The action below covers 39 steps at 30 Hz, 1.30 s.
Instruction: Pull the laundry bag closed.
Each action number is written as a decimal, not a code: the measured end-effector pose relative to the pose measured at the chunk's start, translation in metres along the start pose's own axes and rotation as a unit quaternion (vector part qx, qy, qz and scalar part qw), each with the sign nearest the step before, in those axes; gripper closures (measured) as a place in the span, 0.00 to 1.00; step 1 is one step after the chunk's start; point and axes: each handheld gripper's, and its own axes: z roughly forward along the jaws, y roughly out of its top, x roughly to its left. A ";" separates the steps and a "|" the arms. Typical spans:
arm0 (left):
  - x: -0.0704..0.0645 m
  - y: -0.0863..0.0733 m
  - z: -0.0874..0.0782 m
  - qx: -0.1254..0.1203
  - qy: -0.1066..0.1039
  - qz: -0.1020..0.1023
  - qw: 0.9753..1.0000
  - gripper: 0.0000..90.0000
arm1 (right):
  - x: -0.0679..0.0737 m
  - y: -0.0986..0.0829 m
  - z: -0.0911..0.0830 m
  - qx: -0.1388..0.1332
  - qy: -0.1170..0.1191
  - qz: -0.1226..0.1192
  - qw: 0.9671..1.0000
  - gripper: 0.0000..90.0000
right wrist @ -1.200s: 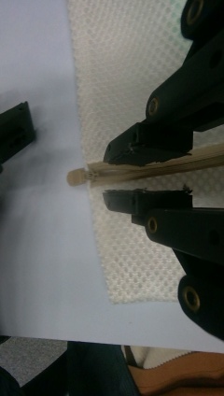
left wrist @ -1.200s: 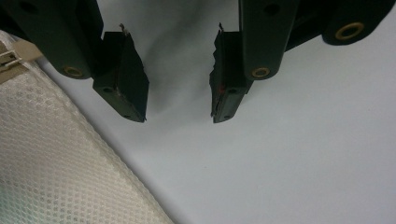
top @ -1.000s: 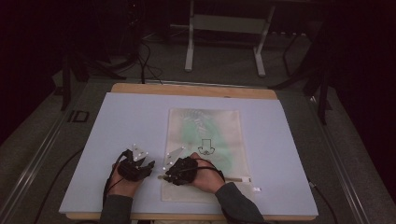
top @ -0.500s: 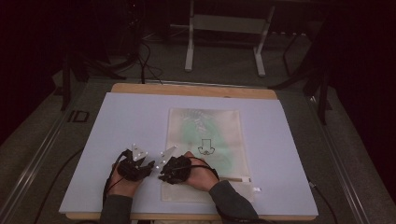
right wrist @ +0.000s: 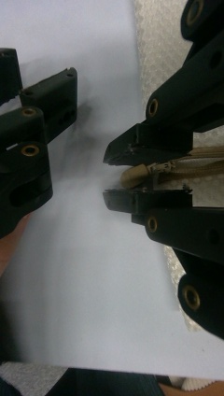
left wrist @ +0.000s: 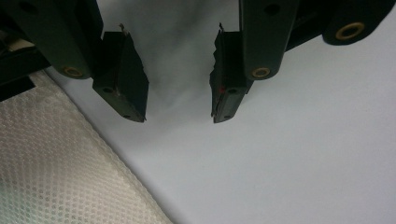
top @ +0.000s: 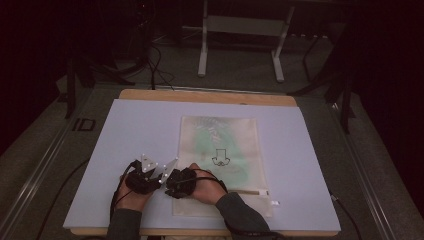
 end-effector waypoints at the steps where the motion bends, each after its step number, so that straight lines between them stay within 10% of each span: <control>1: 0.000 0.000 0.000 -0.001 0.000 -0.001 1.000 0.62 | -0.001 0.000 0.000 0.000 0.001 0.002 1.000 0.85; 39: 0.002 -0.001 -0.003 -0.010 0.000 -0.010 1.000 0.62 | 0.000 -0.018 -0.034 -0.023 -0.006 0.001 1.000 0.90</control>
